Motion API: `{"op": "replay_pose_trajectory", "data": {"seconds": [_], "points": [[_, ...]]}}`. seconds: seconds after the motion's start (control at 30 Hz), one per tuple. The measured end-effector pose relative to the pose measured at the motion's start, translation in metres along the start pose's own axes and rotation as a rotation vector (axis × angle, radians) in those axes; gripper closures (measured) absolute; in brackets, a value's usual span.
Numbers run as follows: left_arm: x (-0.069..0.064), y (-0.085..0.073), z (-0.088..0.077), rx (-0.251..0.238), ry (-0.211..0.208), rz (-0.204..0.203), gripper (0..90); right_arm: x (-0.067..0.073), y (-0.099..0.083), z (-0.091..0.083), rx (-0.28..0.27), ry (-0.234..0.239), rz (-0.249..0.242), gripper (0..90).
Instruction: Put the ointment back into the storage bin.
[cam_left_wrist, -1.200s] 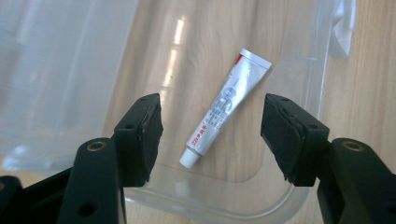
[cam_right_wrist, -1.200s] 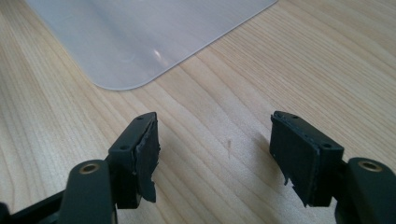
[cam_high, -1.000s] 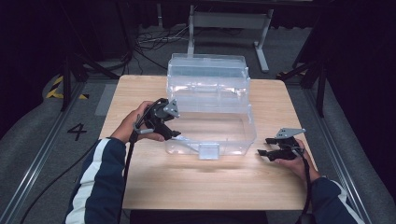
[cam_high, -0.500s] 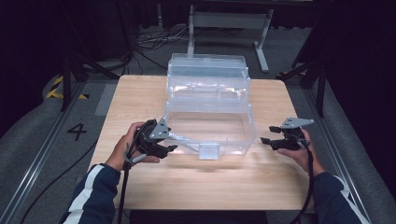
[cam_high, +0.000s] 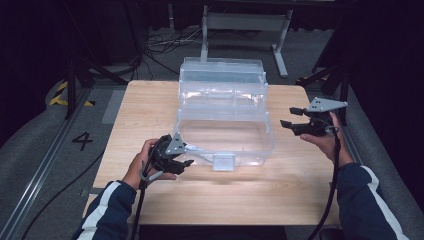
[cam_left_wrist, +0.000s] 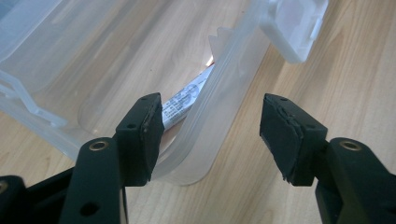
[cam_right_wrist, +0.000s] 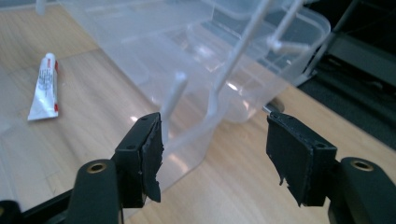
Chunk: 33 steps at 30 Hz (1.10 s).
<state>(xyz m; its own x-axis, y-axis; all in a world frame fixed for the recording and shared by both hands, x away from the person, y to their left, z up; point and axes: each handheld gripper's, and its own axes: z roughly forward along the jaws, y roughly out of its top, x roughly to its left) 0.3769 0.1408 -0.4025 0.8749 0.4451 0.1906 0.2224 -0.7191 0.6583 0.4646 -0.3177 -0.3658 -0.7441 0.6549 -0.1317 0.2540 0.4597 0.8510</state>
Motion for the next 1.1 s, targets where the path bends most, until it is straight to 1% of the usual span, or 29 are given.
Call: {"op": "replay_pose_trajectory", "data": {"seconds": [0.07,0.1,0.13,0.2,0.27,0.3,0.37,0.4,0.43,0.47,0.5,0.53,0.57,0.6,0.67,0.7,0.73,0.77,0.8,0.87,0.9,0.93,1.0,1.03,1.07,1.1], "points": [[0.001,0.0,0.001,0.001,-0.005,-0.005,40.6,-0.001,0.014,0.001,-0.015,0.013,-0.012,36.9],[0.002,0.0,0.001,0.0,-0.005,-0.006,42.2,-0.001,0.021,0.002,-0.017,0.019,-0.018,36.9],[0.003,0.0,0.001,0.002,-0.013,-0.007,42.6,-0.001,0.027,0.003,-0.023,0.021,-0.026,36.9],[0.004,0.0,0.001,0.001,-0.015,-0.005,44.0,-0.001,0.048,0.004,-0.053,0.043,-0.037,37.6],[0.005,0.0,0.003,0.001,-0.013,-0.006,45.4,0.0,0.067,0.009,-0.061,0.048,-0.067,38.0],[0.006,0.0,0.003,0.004,-0.013,-0.002,45.4,0.0,0.067,0.009,-0.061,0.048,-0.067,38.0],[0.008,-0.001,0.005,0.004,-0.024,0.0,45.8,0.002,0.083,0.017,-0.042,0.05,-0.107,38.4],[0.01,-0.001,0.006,0.004,-0.03,-0.001,46.8,0.003,0.09,0.021,-0.043,0.055,-0.118,38.8],[0.011,-0.001,0.007,0.003,-0.034,-0.006,48.2,0.005,0.097,0.027,-0.048,0.072,-0.118,39.3],[0.014,-0.001,0.01,0.004,-0.048,-0.016,48.6,0.007,0.102,0.031,-0.041,0.084,-0.126,40.0],[0.015,-0.001,0.012,0.013,-0.051,-0.01,48.5,0.01,0.11,0.039,-0.02,0.087,-0.158,40.8],[0.015,-0.001,0.016,0.029,-0.054,-0.011,49.2,0.012,0.114,0.044,-0.014,0.094,-0.171,43.0],[0.015,-0.001,0.016,0.029,-0.054,-0.011,49.9,0.012,0.114,0.044,-0.014,0.094,-0.171,43.0],[0.015,-0.001,0.019,0.03,-0.051,-0.004,51.2,0.015,0.123,0.058,0.025,0.116,-0.211,43.9],[0.015,0.0,0.018,0.025,-0.058,-0.001,56.0,0.016,0.127,0.07,0.05,0.131,-0.205,43.7],[0.015,0.0,0.018,0.025,-0.058,-0.001,58.0,0.016,0.127,0.07,0.05,0.131,-0.205,43.7],[0.016,0.0,0.018,0.023,-0.059,0.001,58.0,0.016,0.129,0.075,0.064,0.126,-0.207,43.6],[0.016,0.001,0.018,0.031,-0.054,0.003,62.0,0.015,0.13,0.081,0.083,0.118,-0.204,43.8],[0.017,0.001,0.018,0.038,-0.058,0.015,63.7,0.014,0.13,0.085,0.102,0.116,-0.201,43.8],[0.019,0.003,0.019,0.049,-0.078,0.019,65.6,0.013,0.132,0.096,0.149,0.096,-0.22,43.9],[0.019,0.003,0.019,0.049,-0.078,0.019,66.2,0.013,0.132,0.096,0.149,0.096,-0.22,43.9],[0.018,0.004,0.021,0.052,-0.084,0.018,66.4,0.011,0.133,0.103,0.182,0.107,-0.217,44.4],[0.019,0.004,0.021,0.05,-0.092,0.025,66.6,0.011,0.134,0.105,0.186,0.108,-0.215,45.8],[0.02,0.004,0.021,0.051,-0.1,0.023,67.3,0.01,0.134,0.108,0.208,0.096,-0.225,47.5],[0.021,0.004,0.021,0.051,-0.106,0.027,67.9,0.01,0.135,0.11,0.227,0.095,-0.241,48.6],[0.021,0.005,0.021,0.055,-0.109,0.031,68.8,0.01,0.135,0.11,0.234,0.093,-0.245,50.7]]}}
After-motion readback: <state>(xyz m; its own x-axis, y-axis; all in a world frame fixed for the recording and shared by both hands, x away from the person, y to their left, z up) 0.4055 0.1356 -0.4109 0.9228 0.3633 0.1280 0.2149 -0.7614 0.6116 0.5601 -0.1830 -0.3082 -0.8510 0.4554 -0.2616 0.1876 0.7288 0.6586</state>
